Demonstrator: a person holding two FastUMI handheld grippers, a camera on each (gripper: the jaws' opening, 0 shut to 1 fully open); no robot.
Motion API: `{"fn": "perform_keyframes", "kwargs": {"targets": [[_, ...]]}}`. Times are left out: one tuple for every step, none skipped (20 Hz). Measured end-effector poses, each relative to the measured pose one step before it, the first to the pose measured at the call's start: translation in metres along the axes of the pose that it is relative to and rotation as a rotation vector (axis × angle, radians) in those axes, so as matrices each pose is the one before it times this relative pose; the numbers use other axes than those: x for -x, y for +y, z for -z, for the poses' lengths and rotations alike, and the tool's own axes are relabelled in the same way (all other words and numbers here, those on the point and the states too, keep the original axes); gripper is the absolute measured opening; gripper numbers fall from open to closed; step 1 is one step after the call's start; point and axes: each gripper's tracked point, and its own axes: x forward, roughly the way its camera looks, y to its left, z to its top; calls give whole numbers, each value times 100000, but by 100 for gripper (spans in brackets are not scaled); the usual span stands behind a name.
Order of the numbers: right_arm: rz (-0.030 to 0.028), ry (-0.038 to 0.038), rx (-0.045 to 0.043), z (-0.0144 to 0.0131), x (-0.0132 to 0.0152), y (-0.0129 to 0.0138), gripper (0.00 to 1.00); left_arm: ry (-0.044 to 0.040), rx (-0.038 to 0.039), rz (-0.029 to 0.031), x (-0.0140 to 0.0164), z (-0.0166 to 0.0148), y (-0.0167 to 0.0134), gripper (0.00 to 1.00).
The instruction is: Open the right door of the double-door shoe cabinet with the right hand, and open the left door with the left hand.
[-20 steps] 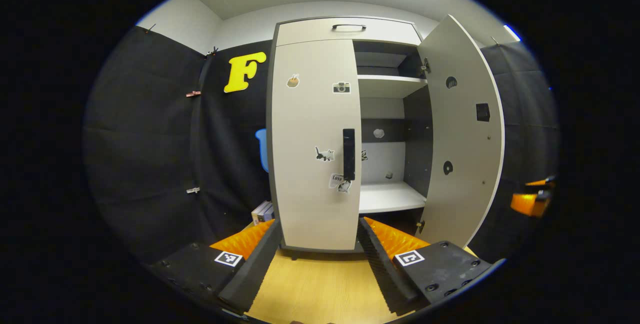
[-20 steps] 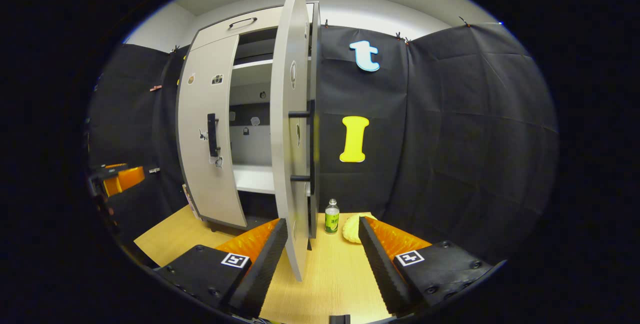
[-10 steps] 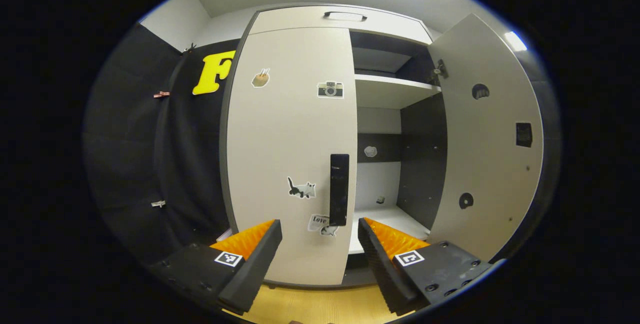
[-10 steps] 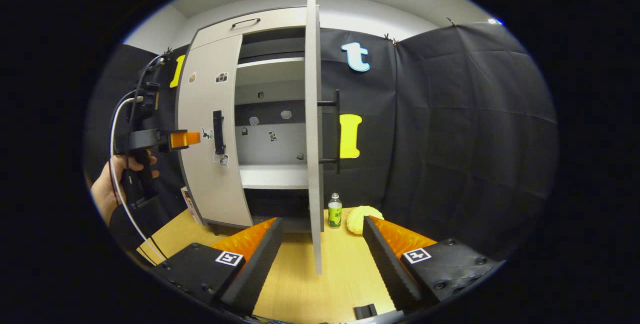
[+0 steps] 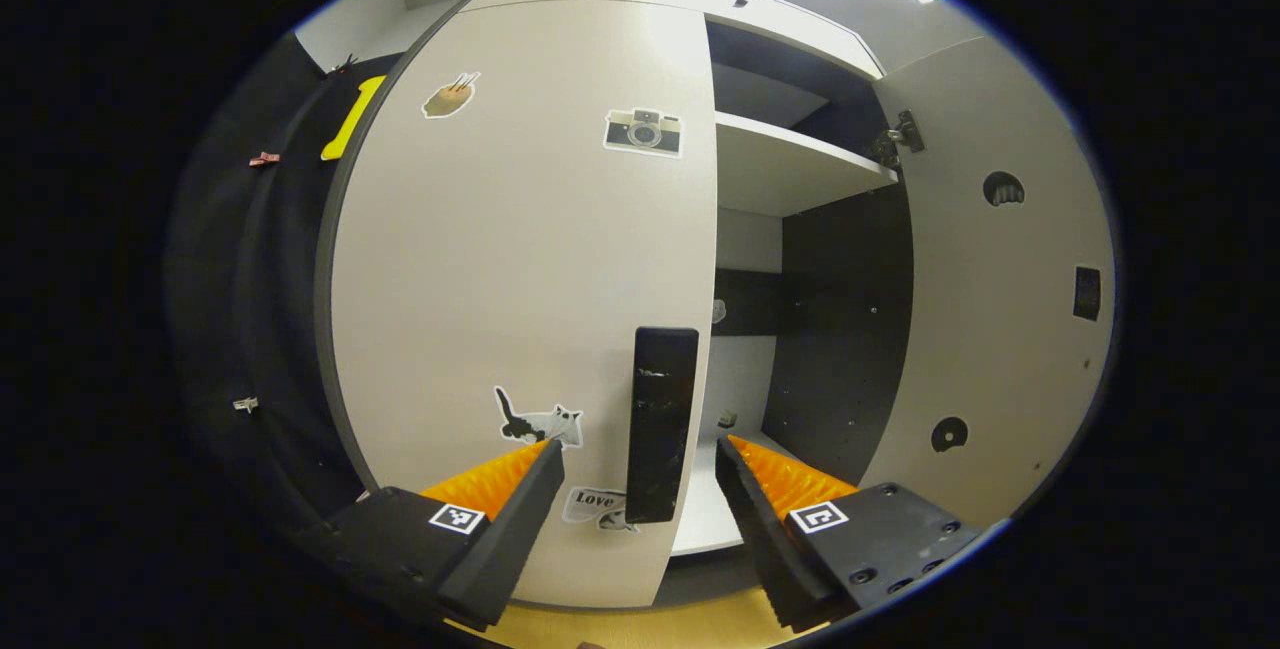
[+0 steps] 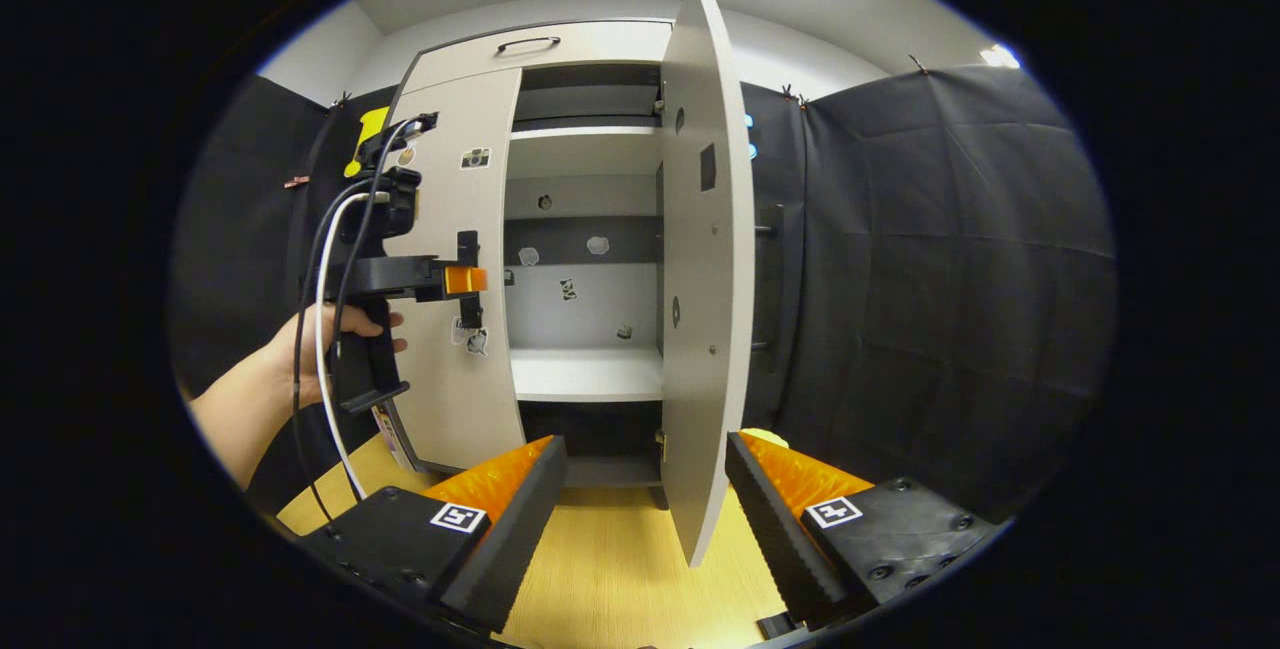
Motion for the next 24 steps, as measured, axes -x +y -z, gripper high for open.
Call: {"fn": "perform_keyframes", "kwargs": {"targets": [[-28, 1101, -560, 442, -83, 457, 100, 178, -46, -178, -513, 48, 76, 95], [-577, 1058, -759, 376, -25, 483, 100, 567, 690, 359, -275, 244, -90, 94], [-106, 425, -256, 42, 15, 315, 100, 820, 1123, -112, -497, 91, -63, 89], [-58, -241, 342, -31, -38, 34, 99, 1064, 926, 389, -245, 225, -197, 85], [-121, -328, 614, -67, -236, 136, 99, 410, 239, 231, -133, 130, -146, 81], [-435, -132, 287, -115, -229, 140, 99, 470, -509, -612, -138, 101, 16, 80], [-1404, 254, -220, 129, -409, 401, 99, 240, -883, -1946, -148, 53, 229, 72], [-1852, 854, -392, 216, -540, 298, 99, 214, -711, -1761, -289, 58, 203, 70], [-1887, 1214, -245, 389, -503, 211, 99, 286, -38, 833, -79, -9, -387, 66], [-1466, 779, -370, 275, -523, -44, 99, 20, 99, -282, -156, 4, -72, 63], [-1893, 1296, -769, 215, -464, 71, 99, 330, 525, -466, -116, 53, -130, 55], [-2045, 126, -910, 21, -306, -2, 99, 493, 565, -273, -111, 246, -182, 52], [-1323, -570, -408, -74, -281, -163, 99, 973, 503, -429, -37, 320, -116, 46], [-1404, 164, 291, 245, -415, -249, 99, 96, 992, -117, -40, 149, -122, 43], [-760, 1383, 214, 611, -528, -428, 99, -128, 462, -700, 128, -17, -41, 39], [-1297, 1747, -757, 562, -372, -348, 99, -760, -1106, -288, -160, -66, 79, 38], [-1435, 1277, -442, 313, -376, -175, 99, -532, -2598, -625, -50, 88, -19, 36], [-1287, 193, 1624, 98, -273, -116, 99, -1126, -1698, -1068, 77, 26, 56, 35], [-991, 55, 2451, 160, -176, -195, 99, -103, -73, -739, -106, 59, -4, 30], [-2085, 257, 1699, 199, -196, 121, 99, -240, 572, -66, 152, -22, 10, 29], [-2744, 517, 395, 252, -76, 280, 99, 1005, 1583, 139, -198, 106, -27, 23], [-3107, 633, -1124, 297, -25, 273, 99, 1394, -392, 318, -21, 72, -41, 20], [-3420, 747, -1835, 277, 90, 432, 99, 1562, -1631, 138, 51, 80, 34, 16], [-3555, 952, -1819, 302, 110, 442, 99, 1164, -664, -364, -8, 80, -10, 12]]}}
